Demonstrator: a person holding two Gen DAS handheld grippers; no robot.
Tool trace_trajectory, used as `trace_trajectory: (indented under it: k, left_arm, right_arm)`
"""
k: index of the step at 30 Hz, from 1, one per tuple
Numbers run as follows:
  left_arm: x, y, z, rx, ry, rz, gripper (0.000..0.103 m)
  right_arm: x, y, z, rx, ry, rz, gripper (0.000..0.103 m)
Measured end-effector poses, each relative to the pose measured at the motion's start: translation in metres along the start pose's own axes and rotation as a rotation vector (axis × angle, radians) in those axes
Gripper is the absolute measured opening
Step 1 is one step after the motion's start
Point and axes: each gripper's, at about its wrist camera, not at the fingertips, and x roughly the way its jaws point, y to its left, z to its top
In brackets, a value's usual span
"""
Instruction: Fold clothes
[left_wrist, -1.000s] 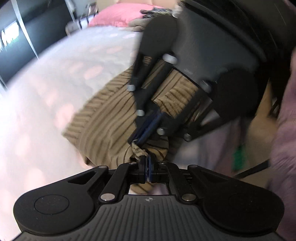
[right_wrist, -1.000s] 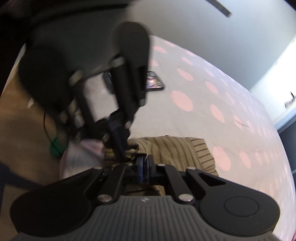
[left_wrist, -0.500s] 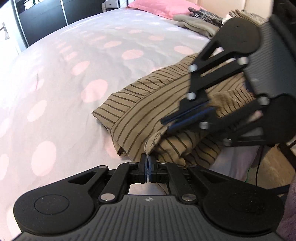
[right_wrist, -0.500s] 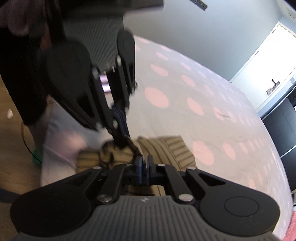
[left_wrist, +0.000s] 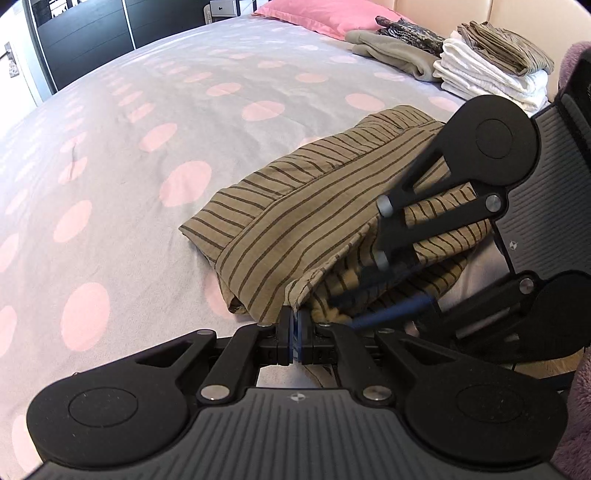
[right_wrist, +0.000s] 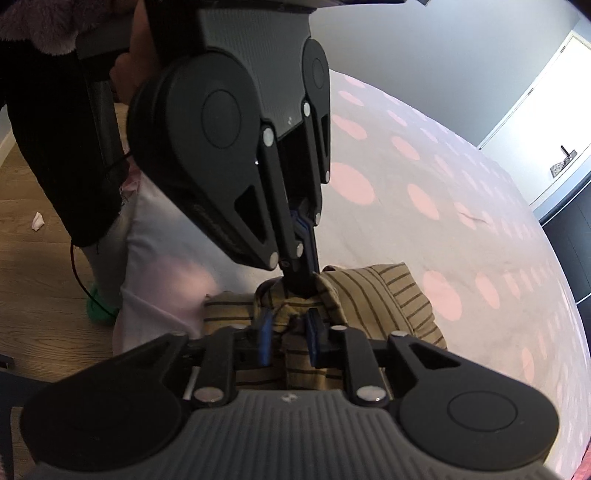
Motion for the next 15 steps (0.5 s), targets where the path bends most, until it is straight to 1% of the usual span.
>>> trace_trajectory:
  k: [2, 4, 5, 8, 11, 12, 13, 14, 15]
  left_arm:
    - [-0.002, 0.001, -0.001, 0.002, 0.002, 0.009, 0.000]
    - [-0.005, 0.003, -0.002, -0.005, 0.003, 0.010, 0.000]
    - [-0.006, 0.006, -0.003, -0.011, -0.001, 0.000, 0.000]
    - [-0.013, 0.006, -0.008, 0.019, -0.002, -0.053, 0.000]
    - [-0.003, 0.000, -0.016, 0.111, 0.107, 0.021, 0.000]
    - [0.003, 0.000, -0.019, 0.137, 0.142, 0.081, 0.000]
    - [0.006, 0.001, -0.021, 0.132, 0.160, 0.113, 0.000]
    - [0.005, 0.004, -0.022, 0.105, 0.154, 0.100, 0.000]
    - [-0.001, 0.005, -0.021, 0.079, 0.129, 0.068, 0.000]
  right_arm:
    - [-0.007, -0.001, -0.001, 0.001, -0.015, 0.008, 0.004]
    - [-0.019, -0.003, -0.003, 0.002, -0.032, 0.039, 0.003]
    - [-0.025, -0.003, -0.005, -0.003, -0.038, 0.059, 0.003]
    - [-0.039, 0.003, -0.013, -0.042, -0.036, 0.097, 0.003]
    - [-0.037, 0.007, -0.018, -0.056, -0.005, 0.131, 0.003]
    - [-0.035, 0.010, -0.021, -0.065, 0.003, 0.129, 0.003]
    - [-0.034, 0.012, -0.022, -0.076, 0.007, 0.123, 0.003]
    - [-0.034, 0.013, -0.023, -0.079, 0.008, 0.118, 0.003]
    - [-0.036, 0.011, -0.024, -0.068, 0.002, 0.116, 0.003]
